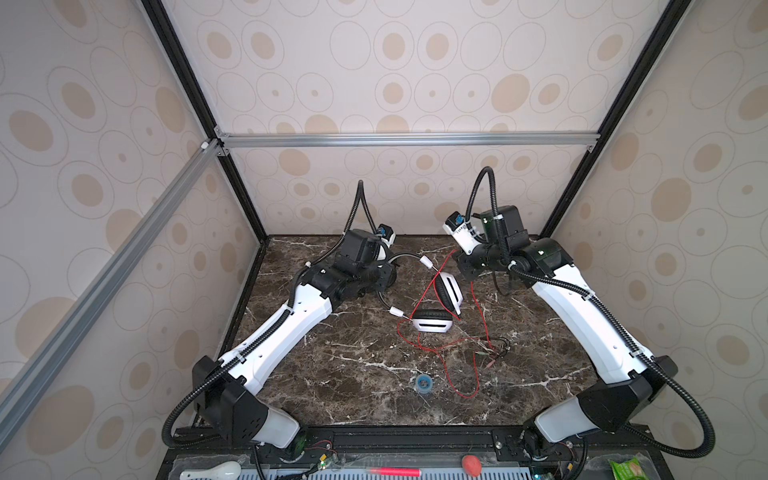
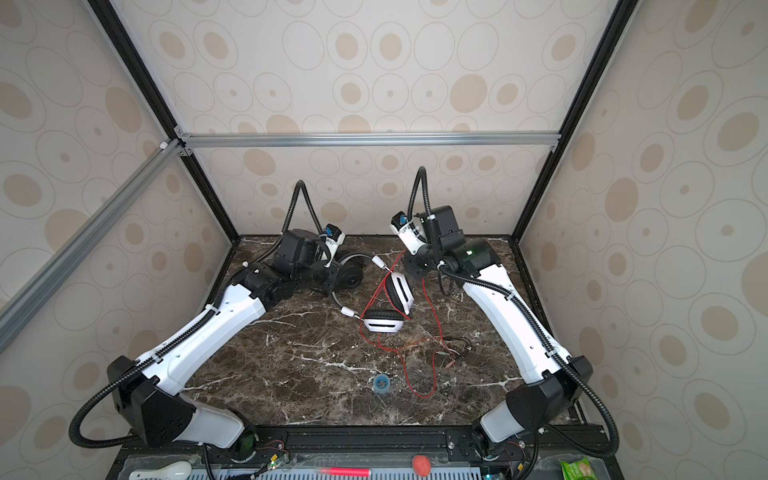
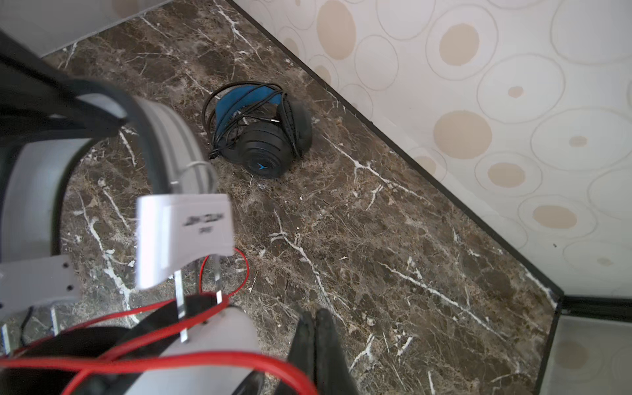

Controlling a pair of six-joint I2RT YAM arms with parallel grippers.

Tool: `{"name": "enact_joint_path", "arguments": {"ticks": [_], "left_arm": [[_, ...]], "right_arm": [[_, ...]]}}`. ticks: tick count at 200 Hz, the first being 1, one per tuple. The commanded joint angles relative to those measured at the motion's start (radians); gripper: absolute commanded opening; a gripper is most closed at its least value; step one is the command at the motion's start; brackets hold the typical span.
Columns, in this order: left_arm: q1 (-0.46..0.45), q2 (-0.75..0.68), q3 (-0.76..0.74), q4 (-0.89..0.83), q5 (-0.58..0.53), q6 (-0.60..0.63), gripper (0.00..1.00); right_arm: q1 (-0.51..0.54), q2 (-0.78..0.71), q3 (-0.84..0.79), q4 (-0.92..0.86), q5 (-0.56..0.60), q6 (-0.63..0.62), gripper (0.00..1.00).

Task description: Wrap the headphones

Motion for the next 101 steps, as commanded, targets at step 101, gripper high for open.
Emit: {"name": "enact_joint_path", "arguments": {"ticks": [101], "left_arm": [[-0.007, -0.019, 0.243, 0.016, 0.264, -0.004, 0.0]], "right_arm": [[-0.137, -0.126, -0.358, 0.469, -0.33, 0.221, 0.08]]}}
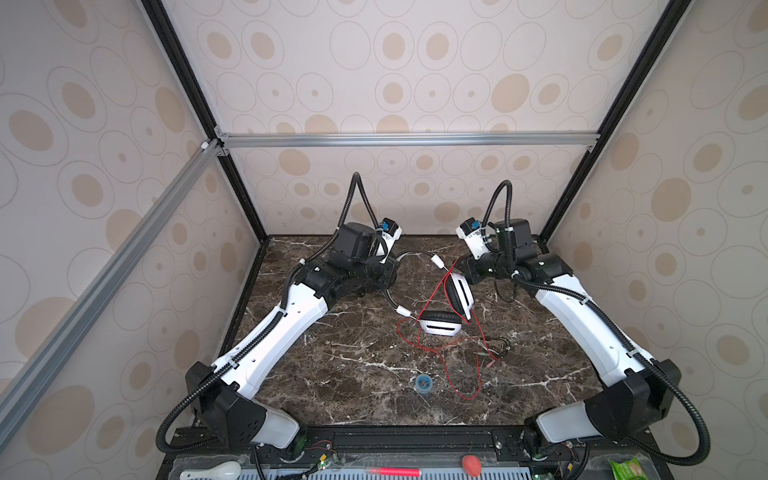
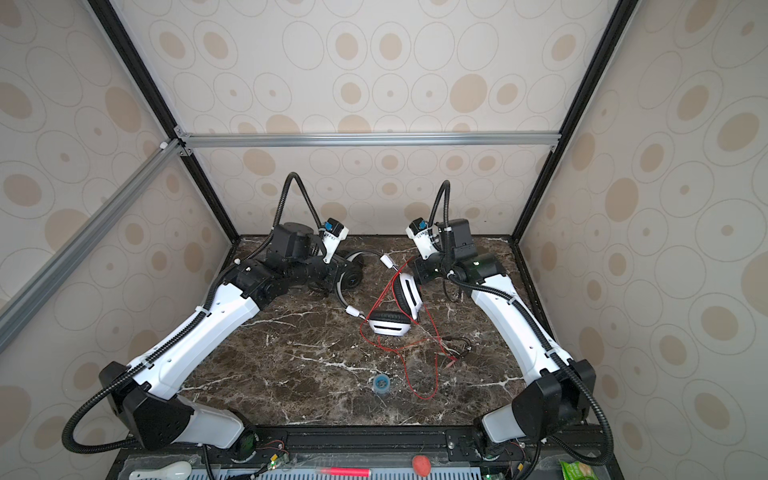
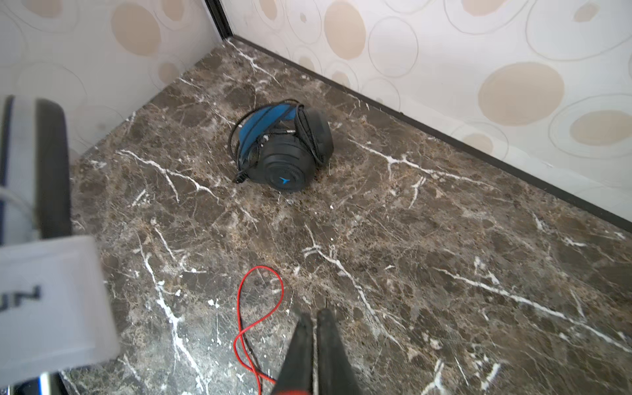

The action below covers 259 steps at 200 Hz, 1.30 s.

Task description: Wrap the headphones

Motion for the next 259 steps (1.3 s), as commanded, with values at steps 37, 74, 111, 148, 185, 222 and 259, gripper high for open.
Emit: {"name": "enact_joint_path", "arguments": {"ticks": [37, 74, 111, 148, 185, 222, 259], "left_arm": [[-0.007, 0.027, 0.194, 0.096, 0.149, -0.042, 0.0], [-0.007, 0.047, 0.251, 0.121, 0.153, -0.068, 0.0], [-0.006, 0.074, 0.312, 0.085, 0.147, -0.062, 0.0], [-0.006, 0.074, 0.32, 0.094, 0.145, -0.078, 0.0], [-0.005, 0.087, 0.366, 0.086, 0.15, -0.09, 0.0], [0.002, 0.093, 0.396, 0.064, 0.138, -0.092, 0.0], [0.031, 0.105, 0.438, 0.117, 0.183, -0.182, 0.0]], "right_arm": [[-0.035, -0.07, -0.155, 0.33, -0.142, 0.132, 0.09], [-0.04, -0.118, -0.256, 0.452, -0.172, 0.169, 0.18], [-0.045, -0.169, -0.323, 0.503, -0.184, 0.194, 0.35], [-0.072, -0.201, -0.36, 0.514, -0.185, 0.197, 0.38], [-0.079, -0.23, -0.413, 0.553, -0.181, 0.234, 0.51], [-0.083, -0.275, -0.436, 0.519, -0.163, 0.202, 0.5], [-0.092, -0.301, -0.511, 0.558, -0.157, 0.248, 0.41]]}}
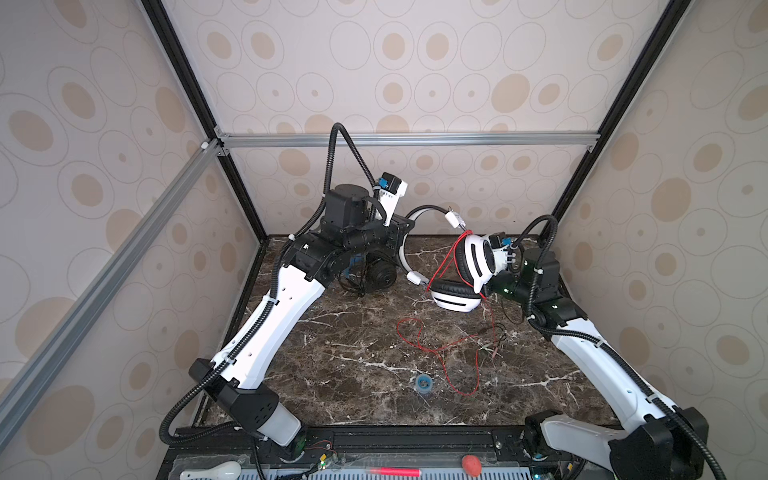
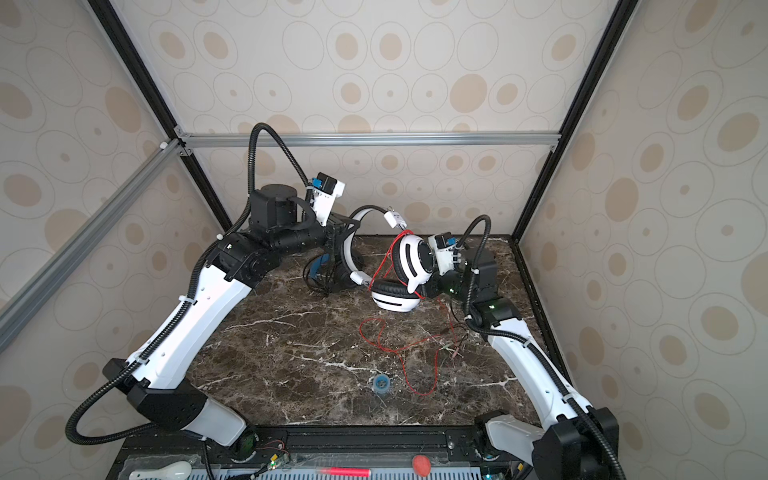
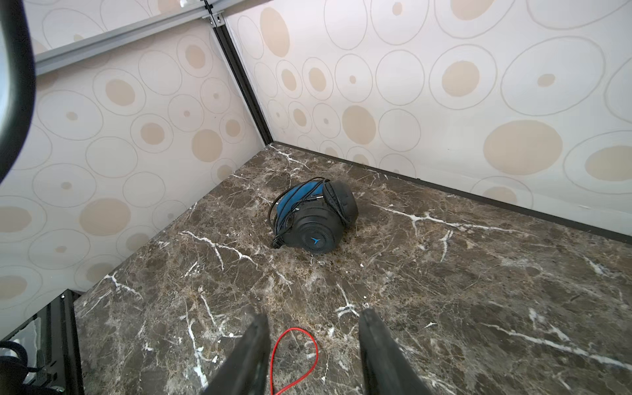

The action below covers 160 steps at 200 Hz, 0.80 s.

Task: Wrap the headphones
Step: 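Raise the headset with the left gripper while the right pulls cable taut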

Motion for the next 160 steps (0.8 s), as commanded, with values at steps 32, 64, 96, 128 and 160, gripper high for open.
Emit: {"name": "enact_joint_path", "arguments": {"ticks": [32, 64, 96, 128, 160], "left_arm": [[0.05, 0.03, 0.191, 0.157, 0.099, -0.193, 0.0], [0.061, 0.056, 0.255, 0.16, 0.09, -0.234, 0.0], [0.071, 0.049, 0.254, 0.213, 0.077, -0.286, 0.0], [0.084, 0.052, 0.269, 0.239, 0.086, -0.315, 0.0], [0.092, 0.04, 0.259, 0.238, 0.082, -0.32, 0.0]], "right_arm": [[-0.008, -0.006, -0.118, 0.106, -0.001, 0.107, 0.34], [-0.008, 0.001, -0.186, 0.19, 0.016, 0.145, 0.32], [-0.008, 0.057, -0.211, 0.222, 0.001, 0.159, 0.28], [-0.008, 0.121, -0.242, 0.333, -0.039, 0.215, 0.31], [-0.008, 0.152, -0.242, 0.366, -0.047, 0.219, 0.44]]}}
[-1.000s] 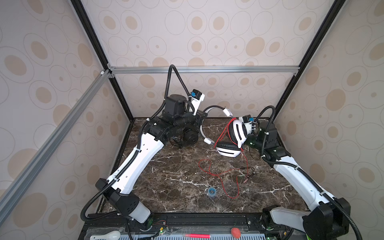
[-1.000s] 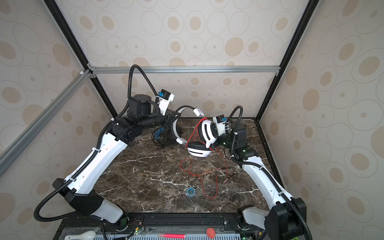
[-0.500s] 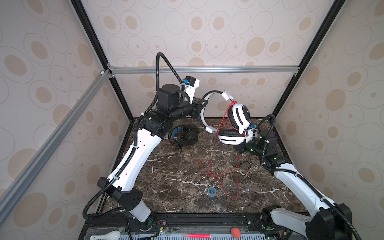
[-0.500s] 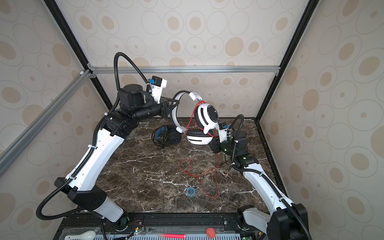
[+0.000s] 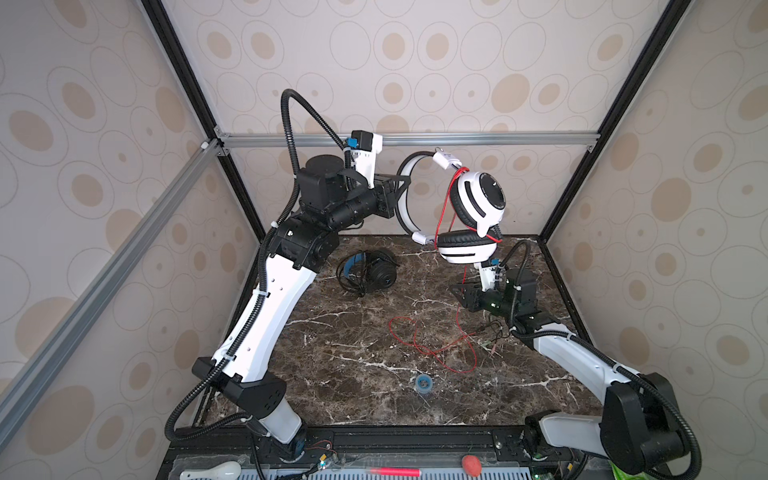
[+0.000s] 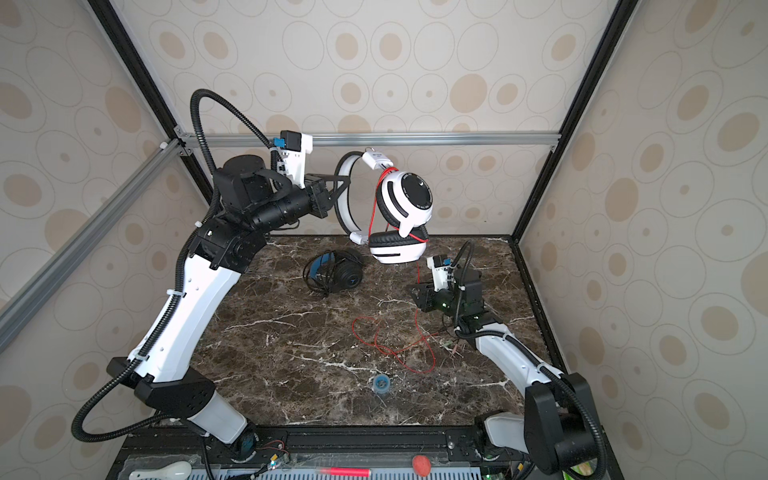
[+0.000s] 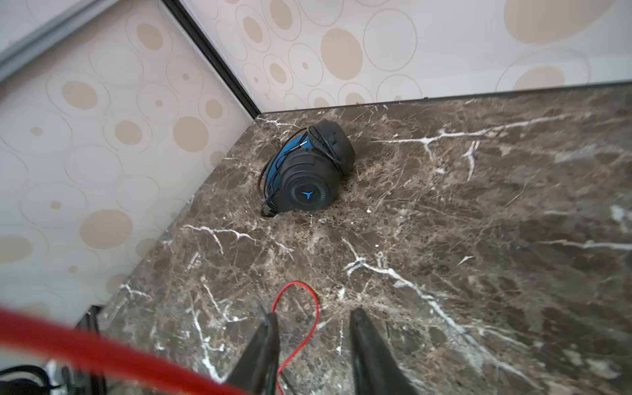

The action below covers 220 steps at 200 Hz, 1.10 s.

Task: Wrap the headphones
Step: 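Raise the headset with the left gripper while the right pulls cable taut, then lower the headset with the left gripper while the right loops cable around earcups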

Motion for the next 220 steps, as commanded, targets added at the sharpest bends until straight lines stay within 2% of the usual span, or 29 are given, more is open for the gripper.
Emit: {"name": "enact_joint_path", "arguments": {"ticks": [1, 26, 46, 56, 89, 107, 132, 157, 185, 220], "left_arm": [[0.01, -0.028, 0.05, 0.095, 0.014, -0.064, 0.0], [0.017, -0.034, 0.043, 0.1, 0.012, -0.071, 0.0], [0.025, -0.034, 0.041, 0.11, 0.003, -0.085, 0.0], [0.029, -0.033, 0.038, 0.122, -0.002, -0.096, 0.0], [0.047, -0.032, 0.006, 0.186, -0.069, -0.166, 0.0], [0.051, -0.037, -0.04, 0.267, -0.131, -0.221, 0.0], [0.054, -0.025, -0.104, 0.383, -0.217, -0.308, 0.0], [0.054, 0.045, -0.055, 0.382, -0.28, -0.329, 0.0], [0.057, 0.096, -0.042, 0.369, -0.389, -0.293, 0.0], [0.057, 0.167, -0.03, 0.334, -0.515, -0.183, 0.0]], "right_arm": [[-0.006, 0.014, -0.005, 0.085, -0.024, 0.022, 0.45], [-0.006, 0.056, -0.003, 0.11, -0.044, 0.028, 0.47], [-0.006, 0.092, -0.003, 0.141, -0.062, 0.044, 0.45], [-0.006, 0.108, -0.009, 0.162, -0.071, 0.056, 0.39], [-0.005, 0.13, -0.02, 0.153, -0.118, 0.051, 0.09], [0.001, 0.105, -0.036, 0.122, -0.103, 0.032, 0.01], [0.028, 0.065, -0.027, 0.003, -0.061, -0.037, 0.0], [0.098, 0.011, -0.004, -0.14, 0.009, -0.132, 0.0], [0.155, -0.046, 0.006, -0.238, 0.056, -0.202, 0.0], [0.208, -0.122, 0.026, -0.345, 0.094, -0.247, 0.0]]}}
